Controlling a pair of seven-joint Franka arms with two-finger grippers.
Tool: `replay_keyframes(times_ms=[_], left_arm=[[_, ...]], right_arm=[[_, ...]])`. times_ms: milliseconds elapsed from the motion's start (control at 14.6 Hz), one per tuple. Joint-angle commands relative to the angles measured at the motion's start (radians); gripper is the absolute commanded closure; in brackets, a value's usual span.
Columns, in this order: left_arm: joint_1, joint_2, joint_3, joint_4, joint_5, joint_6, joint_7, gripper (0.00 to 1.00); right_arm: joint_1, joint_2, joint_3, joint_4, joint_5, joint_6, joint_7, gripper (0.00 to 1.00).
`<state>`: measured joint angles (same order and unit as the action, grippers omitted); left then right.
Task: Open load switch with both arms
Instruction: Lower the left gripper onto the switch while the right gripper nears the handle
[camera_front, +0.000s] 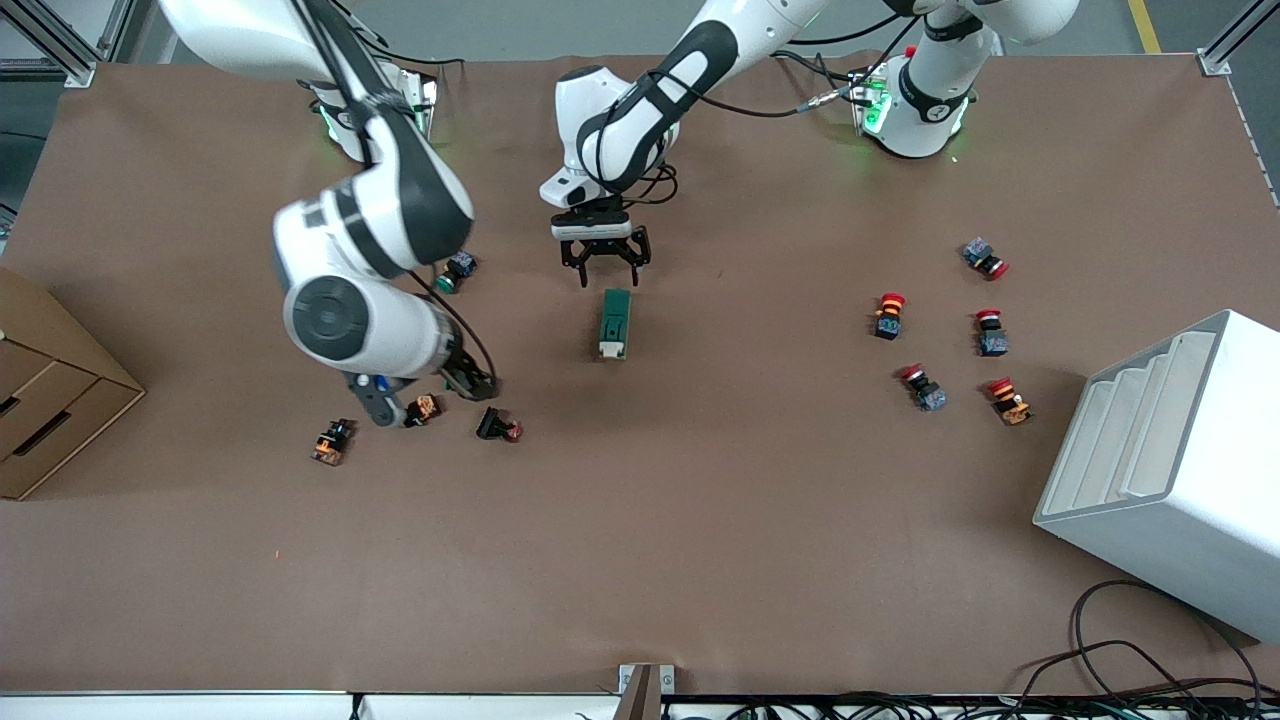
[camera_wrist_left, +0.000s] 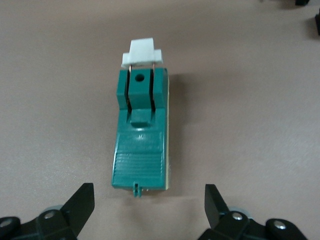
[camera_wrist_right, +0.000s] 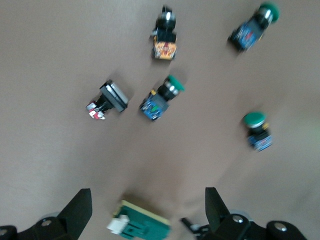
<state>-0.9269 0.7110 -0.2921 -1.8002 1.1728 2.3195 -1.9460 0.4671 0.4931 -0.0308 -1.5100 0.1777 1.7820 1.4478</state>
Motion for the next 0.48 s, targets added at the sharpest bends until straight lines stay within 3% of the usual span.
replay_keyframes(times_ms=[0,205,411], left_arm=[[0.003,-0.024,0.002,-0.076,0.152,0.026,-0.12,0.02],[0.005,-0.025,0.002,-0.111,0.29,0.054,-0.269,0.02],[0.003,-0.025,0.004,-0.126,0.35,0.051,-0.332,0.02]], right_arm=[[0.039,0.08,-0.009,0.017,0.066,0.072,0.171,0.0],[0.093,0.178,-0.008,0.066,0.082,0.118,0.327,0.0],[0.162,0.246,-0.006,0.088,0.089,0.157,0.401,0.0]])
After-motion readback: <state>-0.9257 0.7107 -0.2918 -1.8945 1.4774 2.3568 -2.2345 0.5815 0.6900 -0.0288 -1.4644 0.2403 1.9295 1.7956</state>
